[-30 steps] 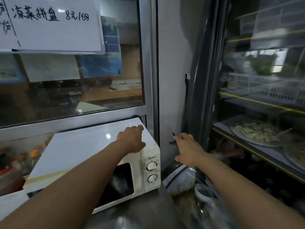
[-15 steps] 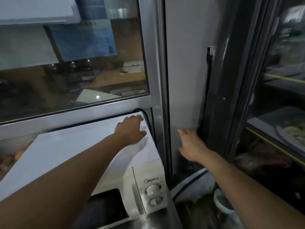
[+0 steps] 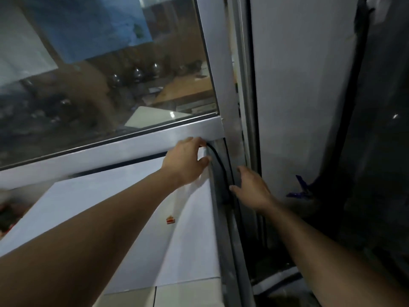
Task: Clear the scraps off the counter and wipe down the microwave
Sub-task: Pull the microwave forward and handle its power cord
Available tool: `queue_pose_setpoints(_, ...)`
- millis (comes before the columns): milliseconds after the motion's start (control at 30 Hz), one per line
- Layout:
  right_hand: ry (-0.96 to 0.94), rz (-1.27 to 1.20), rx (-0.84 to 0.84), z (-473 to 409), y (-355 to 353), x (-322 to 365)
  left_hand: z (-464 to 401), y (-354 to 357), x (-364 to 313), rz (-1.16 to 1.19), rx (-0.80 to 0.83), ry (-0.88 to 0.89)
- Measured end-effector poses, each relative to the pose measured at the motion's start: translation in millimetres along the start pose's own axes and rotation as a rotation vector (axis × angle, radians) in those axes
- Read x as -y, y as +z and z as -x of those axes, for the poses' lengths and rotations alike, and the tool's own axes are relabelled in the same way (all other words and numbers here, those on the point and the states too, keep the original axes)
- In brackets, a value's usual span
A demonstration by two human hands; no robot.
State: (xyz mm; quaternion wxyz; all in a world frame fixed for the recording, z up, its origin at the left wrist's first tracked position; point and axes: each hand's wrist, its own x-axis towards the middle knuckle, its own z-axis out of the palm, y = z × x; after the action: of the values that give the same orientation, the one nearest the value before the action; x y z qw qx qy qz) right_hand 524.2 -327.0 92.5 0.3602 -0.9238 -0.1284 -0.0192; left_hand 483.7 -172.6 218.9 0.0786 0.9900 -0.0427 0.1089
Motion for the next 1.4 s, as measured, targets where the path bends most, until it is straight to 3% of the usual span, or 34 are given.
queue_pose_setpoints(200, 0.038, -0.221, -0.058, -29, 40, -2, -14, 13, 20, -0.017, -0.04, 0.018)
queue_pose_setpoints(600, 0.096, -0.203, -0.191, -44, 73, -10, -19, 16, 30, 0.019, -0.082, 0.022)
queue_pose_setpoints(833, 0.159, -0.185, -0.214, -31, 25, -23, -18, 14, 18, 0.045, -0.082, 0.041)
queue_pose_setpoints(1400, -0.025, -0.229, -0.369, -8, -76, 8, -55, 13, -53, -0.045, 0.039, 0.206)
